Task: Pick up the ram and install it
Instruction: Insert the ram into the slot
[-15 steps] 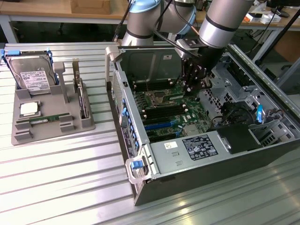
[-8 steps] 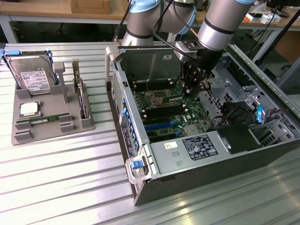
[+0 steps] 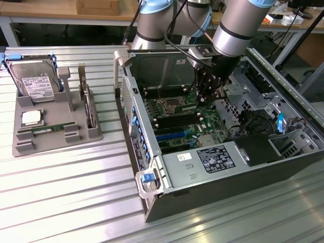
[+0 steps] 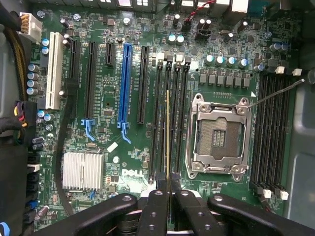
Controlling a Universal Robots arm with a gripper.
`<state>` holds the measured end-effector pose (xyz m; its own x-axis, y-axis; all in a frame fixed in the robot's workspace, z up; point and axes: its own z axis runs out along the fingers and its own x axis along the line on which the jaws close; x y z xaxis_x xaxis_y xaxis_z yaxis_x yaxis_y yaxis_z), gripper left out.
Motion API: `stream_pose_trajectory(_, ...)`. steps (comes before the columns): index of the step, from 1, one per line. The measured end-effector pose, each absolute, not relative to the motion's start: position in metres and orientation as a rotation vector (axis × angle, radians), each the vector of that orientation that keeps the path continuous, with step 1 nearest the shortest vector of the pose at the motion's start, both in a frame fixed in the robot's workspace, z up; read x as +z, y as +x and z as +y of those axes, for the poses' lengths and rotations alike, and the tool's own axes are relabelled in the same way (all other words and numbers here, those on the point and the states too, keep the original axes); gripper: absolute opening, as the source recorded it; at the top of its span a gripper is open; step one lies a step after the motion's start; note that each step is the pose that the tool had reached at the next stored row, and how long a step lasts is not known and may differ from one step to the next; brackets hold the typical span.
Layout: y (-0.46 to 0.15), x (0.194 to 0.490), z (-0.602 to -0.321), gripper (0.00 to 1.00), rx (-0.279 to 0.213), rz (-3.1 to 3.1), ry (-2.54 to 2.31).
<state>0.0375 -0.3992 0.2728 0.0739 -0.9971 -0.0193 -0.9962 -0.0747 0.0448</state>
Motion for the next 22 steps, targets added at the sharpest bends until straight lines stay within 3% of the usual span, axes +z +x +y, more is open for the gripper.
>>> stream_pose_trajectory(22, 0.030, 0.260, -0.401, 0.12, -0.058, -2.133, 2.269)
